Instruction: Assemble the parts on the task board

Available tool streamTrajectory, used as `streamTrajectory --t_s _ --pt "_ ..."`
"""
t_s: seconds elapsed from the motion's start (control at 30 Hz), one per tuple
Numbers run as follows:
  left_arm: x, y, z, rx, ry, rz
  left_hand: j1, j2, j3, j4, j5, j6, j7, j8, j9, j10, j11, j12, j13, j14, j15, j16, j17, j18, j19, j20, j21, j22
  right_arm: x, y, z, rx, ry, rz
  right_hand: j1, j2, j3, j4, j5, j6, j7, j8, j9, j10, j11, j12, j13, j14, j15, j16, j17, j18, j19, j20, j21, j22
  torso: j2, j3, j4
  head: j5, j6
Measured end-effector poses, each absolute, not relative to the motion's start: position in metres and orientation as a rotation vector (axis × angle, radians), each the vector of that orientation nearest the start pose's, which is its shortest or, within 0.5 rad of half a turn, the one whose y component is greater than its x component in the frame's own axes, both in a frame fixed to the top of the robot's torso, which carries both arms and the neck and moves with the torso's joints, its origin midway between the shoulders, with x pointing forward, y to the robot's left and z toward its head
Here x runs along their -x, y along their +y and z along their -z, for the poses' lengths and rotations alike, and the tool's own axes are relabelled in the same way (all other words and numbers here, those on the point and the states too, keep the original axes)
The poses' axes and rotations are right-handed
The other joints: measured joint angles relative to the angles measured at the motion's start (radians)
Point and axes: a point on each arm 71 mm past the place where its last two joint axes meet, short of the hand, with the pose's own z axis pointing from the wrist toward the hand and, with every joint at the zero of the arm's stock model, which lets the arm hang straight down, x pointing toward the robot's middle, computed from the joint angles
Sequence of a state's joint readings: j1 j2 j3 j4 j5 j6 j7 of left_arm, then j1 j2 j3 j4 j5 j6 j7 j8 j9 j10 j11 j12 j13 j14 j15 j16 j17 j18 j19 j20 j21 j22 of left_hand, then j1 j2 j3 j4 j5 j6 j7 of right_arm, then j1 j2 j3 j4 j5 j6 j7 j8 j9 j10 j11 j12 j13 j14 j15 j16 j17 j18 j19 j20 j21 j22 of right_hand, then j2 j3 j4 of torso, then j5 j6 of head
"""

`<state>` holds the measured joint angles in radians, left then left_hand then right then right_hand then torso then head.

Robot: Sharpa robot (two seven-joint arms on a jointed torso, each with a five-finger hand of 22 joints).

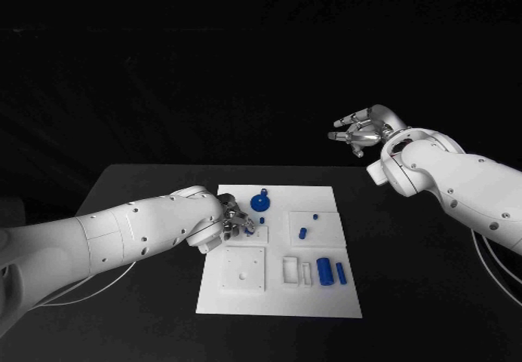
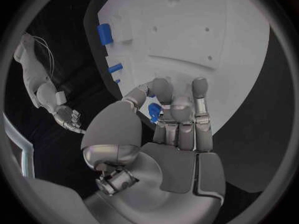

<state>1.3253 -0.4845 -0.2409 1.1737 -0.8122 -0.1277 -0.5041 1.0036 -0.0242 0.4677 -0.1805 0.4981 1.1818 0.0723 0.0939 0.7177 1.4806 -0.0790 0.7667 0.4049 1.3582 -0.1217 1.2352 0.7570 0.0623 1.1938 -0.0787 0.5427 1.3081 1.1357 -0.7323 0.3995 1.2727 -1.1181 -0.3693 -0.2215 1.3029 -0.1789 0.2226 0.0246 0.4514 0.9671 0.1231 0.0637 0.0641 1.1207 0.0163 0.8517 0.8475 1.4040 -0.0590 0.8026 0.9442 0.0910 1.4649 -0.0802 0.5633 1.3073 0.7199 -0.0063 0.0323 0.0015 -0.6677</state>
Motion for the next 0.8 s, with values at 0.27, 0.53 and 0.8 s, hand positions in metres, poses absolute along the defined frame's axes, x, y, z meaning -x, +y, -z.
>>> streamTrajectory --t_s 0.27,0.53,0.8 --pt "-0.5343 0.1453 0.2373 0.437 2.217 0.424 0.002 0.009 -0.016 0.008 -0.042 0.0 0.0 0.002 0.0 0.0 0.0 0.013 0.003 0.0 0.0 0.004 0.008 0.009 0.011 0.011 -0.011 0.0 -0.5641 -0.2619 0.0889 -0.586 1.407 -0.728 0.0 0.0 0.003 -0.003 0.006 0.0 0.0 0.0 0.0 0.0 0.0 0.0 -0.001 0.0 0.0 0.0 0.0 0.0 0.0 0.0 0.0 0.001 0.0 0.0 0.0001 0.0 -0.001" --pt "-0.534 0.1466 0.2379 0.434 2.224 0.421 0.007 0.014 -0.021 0.013 -0.054 0.0 0.0 0.002 -0.001 0.0 0.0 0.015 0.004 0.0 0.0 0.008 0.01 0.016 0.009 0.016 -0.015 0.0 -0.5644 -0.2617 0.0893 -0.587 1.409 -0.727 0.0 0.0 0.003 -0.003 0.006 0.0 0.0 0.0 0.0 0.0 0.0 0.0 -0.001 0.0 0.0 0.0 0.0 0.0 0.0 0.0 0.0 0.001 0.0 0.0 0.0002 0.001 -0.002" --pt "-0.5337 0.1477 0.2385 0.434 2.229 0.417 0.01 0.016 -0.024 0.013 -0.054 0.0 0.0 0.002 -0.001 0.0 0.001 0.015 0.003 0.0 0.0 0.008 0.01 0.016 0.012 0.02 -0.015 0.0 -0.5645 -0.2615 0.0895 -0.587 1.411 -0.727 0.0 0.0 0.003 -0.003 0.006 0.0 0.0 0.0 0.0 0.0 0.0 0.0 -0.001 0.0 0.0 0.0 0.0 0.0 0.0 0.0 0.0 0.001 0.0 -0.0001 -0.0001 0.001 -0.002"
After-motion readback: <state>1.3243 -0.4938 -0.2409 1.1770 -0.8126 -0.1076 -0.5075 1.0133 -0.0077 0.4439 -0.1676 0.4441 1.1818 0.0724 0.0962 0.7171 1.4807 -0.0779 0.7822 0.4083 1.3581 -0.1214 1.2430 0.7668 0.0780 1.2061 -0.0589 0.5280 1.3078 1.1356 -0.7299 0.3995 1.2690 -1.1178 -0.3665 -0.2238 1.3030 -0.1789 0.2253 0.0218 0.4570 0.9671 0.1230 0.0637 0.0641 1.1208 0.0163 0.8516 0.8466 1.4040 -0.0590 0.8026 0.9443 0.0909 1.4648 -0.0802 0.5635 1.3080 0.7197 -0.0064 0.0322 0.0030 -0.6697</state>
